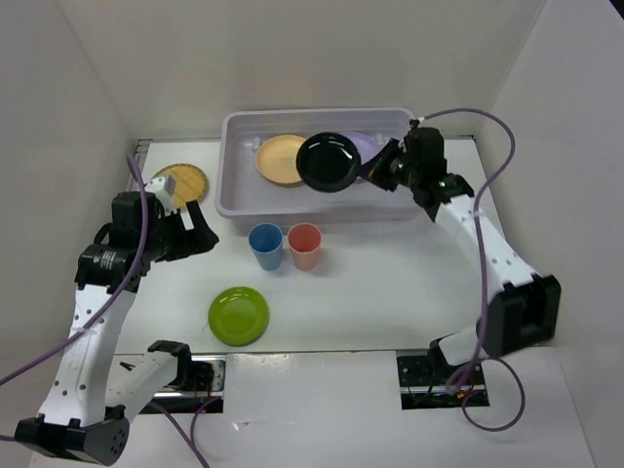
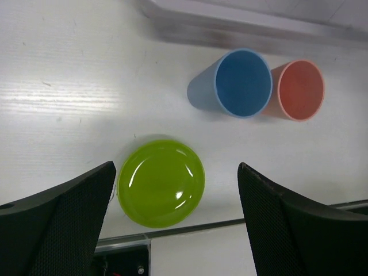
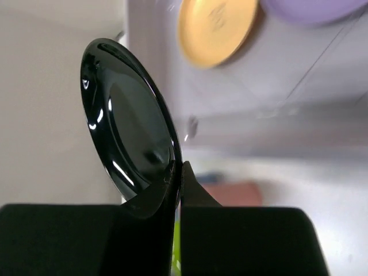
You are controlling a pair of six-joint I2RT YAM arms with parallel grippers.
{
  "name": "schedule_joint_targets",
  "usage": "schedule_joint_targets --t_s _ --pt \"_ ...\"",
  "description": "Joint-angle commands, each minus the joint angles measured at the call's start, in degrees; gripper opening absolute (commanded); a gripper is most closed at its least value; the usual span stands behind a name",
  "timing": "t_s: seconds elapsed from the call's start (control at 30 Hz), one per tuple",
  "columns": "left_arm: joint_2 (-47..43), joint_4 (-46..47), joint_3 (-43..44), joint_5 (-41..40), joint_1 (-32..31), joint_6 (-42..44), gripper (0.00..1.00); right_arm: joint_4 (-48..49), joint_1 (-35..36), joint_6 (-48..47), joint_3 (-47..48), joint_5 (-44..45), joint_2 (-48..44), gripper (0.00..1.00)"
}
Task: Place the mixed dishes into the plastic bin
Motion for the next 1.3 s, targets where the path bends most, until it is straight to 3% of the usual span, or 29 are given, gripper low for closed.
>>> schedule_joint_targets --t_s 0.0,0.17,0.4,0.7,1.1,1.2,1.27 --pt "-2.40 -0.50 -2.68 2.24 0.33 -0.08 0.93 6.83 -3.41 -2.04 7.81 -1.24 10.09 0.00" --pt "-5.03 -1.74 -8.82 2.76 0.33 -2.54 0.93 8.06 -4.72 -3.46 17.04 2.81 26.16 0.00" --pt "-7.66 -1.21 -11.91 6.63 0.86 -7.89 0.93 11.58 -8.59 -0.03 24.51 2.81 39.44 0.00" --pt "-11.53 -0.15 -19.38 7.25 0.86 -14.48 0.94 6.93 -11.94 2.08 36.80 5.09 49.31 0.00" --pt "-13.29 -0.77 -21.85 7.16 0.86 -22.93 0.94 -4.16 -11.94 1.03 48.52 9.32 58.81 0.00" --pt "-13.29 -0.77 -22.38 7.16 -0.28 -24.60 0.94 -5.38 -11.94 0.33 49.04 9.32 59.34 0.08" --pt "-13.29 -0.77 -22.38 6.54 -0.98 -25.48 0.94 -5.39 -11.94 0.32 49.04 9.32 59.34 0.22"
